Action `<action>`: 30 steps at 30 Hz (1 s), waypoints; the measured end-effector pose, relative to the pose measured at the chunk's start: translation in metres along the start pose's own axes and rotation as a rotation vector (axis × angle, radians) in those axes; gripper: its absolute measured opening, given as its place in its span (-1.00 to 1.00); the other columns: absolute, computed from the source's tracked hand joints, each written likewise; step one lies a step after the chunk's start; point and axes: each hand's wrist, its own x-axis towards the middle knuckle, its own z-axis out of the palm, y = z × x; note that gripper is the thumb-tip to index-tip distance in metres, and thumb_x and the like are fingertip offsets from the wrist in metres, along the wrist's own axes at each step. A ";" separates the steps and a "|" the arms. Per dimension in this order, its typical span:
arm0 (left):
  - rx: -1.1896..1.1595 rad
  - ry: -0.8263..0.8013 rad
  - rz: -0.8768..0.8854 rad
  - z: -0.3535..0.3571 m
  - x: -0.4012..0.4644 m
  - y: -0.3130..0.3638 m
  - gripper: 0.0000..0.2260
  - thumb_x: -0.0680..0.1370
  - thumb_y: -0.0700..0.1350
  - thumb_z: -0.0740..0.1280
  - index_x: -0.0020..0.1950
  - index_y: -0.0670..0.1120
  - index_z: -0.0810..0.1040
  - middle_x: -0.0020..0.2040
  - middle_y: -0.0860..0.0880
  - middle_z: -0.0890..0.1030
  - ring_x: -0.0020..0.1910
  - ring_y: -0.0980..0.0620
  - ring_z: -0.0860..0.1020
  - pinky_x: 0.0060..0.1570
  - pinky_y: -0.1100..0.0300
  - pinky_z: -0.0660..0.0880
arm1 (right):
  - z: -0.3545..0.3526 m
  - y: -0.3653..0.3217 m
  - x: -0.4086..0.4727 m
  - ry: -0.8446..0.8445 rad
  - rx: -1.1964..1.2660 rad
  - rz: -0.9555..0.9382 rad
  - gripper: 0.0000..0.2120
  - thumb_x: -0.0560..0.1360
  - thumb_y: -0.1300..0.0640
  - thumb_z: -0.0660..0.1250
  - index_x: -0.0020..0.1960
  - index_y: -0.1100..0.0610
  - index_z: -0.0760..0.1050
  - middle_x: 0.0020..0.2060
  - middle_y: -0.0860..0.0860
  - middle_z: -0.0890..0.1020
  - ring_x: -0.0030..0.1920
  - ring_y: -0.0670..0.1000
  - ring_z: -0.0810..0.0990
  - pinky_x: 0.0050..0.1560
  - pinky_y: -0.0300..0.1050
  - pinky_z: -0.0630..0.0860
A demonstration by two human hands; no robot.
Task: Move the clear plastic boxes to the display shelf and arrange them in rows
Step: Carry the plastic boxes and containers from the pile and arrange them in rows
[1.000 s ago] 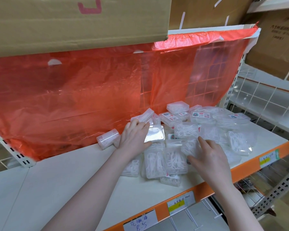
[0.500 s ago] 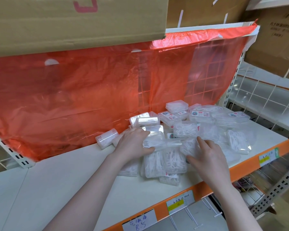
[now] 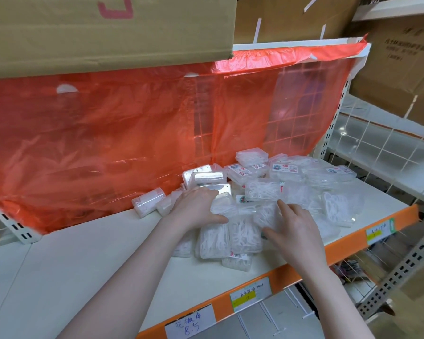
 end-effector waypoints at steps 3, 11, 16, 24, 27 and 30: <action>0.017 -0.004 -0.040 0.001 0.003 0.008 -0.48 0.44 0.25 0.33 0.26 -0.05 0.43 0.22 -0.03 0.51 0.23 -0.07 0.43 0.07 0.07 0.37 | -0.004 0.004 0.003 -0.014 0.003 -0.027 -0.39 0.38 0.05 0.40 0.37 0.18 0.33 0.12 0.09 0.48 0.15 0.11 0.40 0.09 -0.08 0.32; -0.044 0.095 -0.169 0.004 -0.003 0.027 -0.48 0.43 0.17 0.37 0.29 -0.06 0.44 0.24 -0.05 0.50 0.23 -0.06 0.43 0.08 0.10 0.37 | -0.007 0.022 0.012 -0.052 0.030 -0.109 -0.50 0.35 0.09 0.39 0.25 0.23 0.41 0.04 0.11 0.50 0.07 0.13 0.42 0.03 -0.06 0.36; -0.109 0.158 -0.270 0.005 -0.021 0.036 -0.38 0.42 0.16 0.40 0.41 -0.03 0.35 0.34 -0.03 0.44 0.32 -0.04 0.38 0.21 0.09 0.34 | -0.005 0.031 0.015 -0.061 0.103 -0.162 -0.45 0.36 0.09 0.40 0.30 0.22 0.38 0.08 0.13 0.50 0.12 0.15 0.41 0.10 -0.05 0.34; -0.071 0.192 -0.413 0.006 -0.077 0.025 -0.34 0.39 0.13 0.43 0.43 0.00 0.33 0.34 -0.04 0.45 0.33 -0.05 0.36 0.27 0.08 0.30 | 0.003 0.015 0.018 -0.088 0.235 -0.254 -0.37 0.33 0.13 0.41 0.36 0.22 0.37 0.12 0.17 0.50 0.17 0.20 0.41 0.17 0.00 0.32; -0.084 0.164 -0.449 0.004 -0.106 0.012 -0.32 0.38 0.14 0.45 0.44 -0.01 0.32 0.35 -0.04 0.44 0.33 -0.06 0.36 0.30 0.08 0.30 | 0.005 -0.004 0.011 -0.105 0.260 -0.326 -0.37 0.33 0.13 0.41 0.37 0.20 0.37 0.14 0.17 0.50 0.20 0.19 0.40 0.18 -0.01 0.32; -0.111 0.142 -0.507 0.004 -0.139 -0.005 -0.34 0.38 0.12 0.46 0.43 -0.01 0.34 0.27 -0.04 0.48 0.28 -0.06 0.39 0.24 0.11 0.33 | 0.008 -0.030 0.002 -0.131 0.263 -0.404 -0.38 0.33 0.14 0.41 0.36 0.22 0.37 0.13 0.18 0.50 0.19 0.21 0.40 0.16 0.00 0.32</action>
